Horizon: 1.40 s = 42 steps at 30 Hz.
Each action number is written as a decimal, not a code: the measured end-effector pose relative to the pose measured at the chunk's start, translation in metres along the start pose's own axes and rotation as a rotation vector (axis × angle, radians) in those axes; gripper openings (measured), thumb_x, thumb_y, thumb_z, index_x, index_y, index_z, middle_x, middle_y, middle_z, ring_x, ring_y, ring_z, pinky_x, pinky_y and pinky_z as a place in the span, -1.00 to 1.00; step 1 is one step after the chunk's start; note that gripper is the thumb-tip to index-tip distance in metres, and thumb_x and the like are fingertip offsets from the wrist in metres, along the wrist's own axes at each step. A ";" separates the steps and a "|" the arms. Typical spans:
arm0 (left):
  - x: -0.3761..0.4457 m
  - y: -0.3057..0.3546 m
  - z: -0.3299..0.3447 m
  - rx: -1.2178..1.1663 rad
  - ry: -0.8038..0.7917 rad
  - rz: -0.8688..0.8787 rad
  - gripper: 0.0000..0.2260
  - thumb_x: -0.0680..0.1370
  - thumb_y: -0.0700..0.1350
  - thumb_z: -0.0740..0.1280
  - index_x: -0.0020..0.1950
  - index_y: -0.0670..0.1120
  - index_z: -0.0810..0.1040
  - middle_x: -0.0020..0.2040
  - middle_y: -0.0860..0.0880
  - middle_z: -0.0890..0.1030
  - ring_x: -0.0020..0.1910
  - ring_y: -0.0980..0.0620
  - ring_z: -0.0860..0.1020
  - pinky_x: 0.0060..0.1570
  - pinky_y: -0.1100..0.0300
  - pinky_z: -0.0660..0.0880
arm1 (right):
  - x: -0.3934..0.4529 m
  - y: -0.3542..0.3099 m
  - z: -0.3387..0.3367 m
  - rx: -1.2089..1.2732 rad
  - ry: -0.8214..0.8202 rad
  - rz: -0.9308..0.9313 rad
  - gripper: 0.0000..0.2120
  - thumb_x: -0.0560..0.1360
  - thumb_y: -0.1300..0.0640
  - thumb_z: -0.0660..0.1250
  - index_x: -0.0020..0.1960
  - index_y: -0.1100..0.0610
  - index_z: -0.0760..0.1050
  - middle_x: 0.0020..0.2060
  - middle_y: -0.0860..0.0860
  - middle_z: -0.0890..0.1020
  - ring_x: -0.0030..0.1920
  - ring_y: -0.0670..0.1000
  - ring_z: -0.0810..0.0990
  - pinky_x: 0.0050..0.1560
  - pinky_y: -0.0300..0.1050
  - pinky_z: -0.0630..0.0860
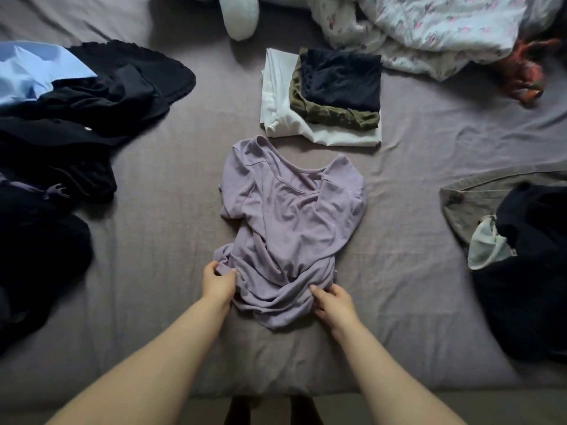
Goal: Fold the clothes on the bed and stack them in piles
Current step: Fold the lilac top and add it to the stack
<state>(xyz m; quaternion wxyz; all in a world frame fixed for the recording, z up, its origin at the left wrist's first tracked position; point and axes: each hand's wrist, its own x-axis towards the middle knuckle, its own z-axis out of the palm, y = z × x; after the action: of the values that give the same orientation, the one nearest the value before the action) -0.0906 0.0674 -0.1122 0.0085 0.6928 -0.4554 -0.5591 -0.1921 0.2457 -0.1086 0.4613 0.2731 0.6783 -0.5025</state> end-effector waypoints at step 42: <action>-0.039 -0.035 -0.057 0.135 0.036 -0.105 -0.53 0.43 -0.17 0.48 0.26 -0.23 0.38 0.05 -0.18 0.49 0.11 -0.18 0.52 0.15 -0.01 0.43 | -0.045 0.027 -0.053 -0.291 0.581 -0.232 -0.63 0.41 0.28 0.46 0.19 0.30 0.49 0.05 0.19 0.52 -0.01 0.12 0.52 0.01 -0.10 0.50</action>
<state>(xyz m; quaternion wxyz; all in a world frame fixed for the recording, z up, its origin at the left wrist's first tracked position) -0.0224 0.0842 -0.0792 -0.0594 0.7246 -0.4548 -0.5145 -0.1695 0.3083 -0.0762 0.2227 0.2571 0.8725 -0.3507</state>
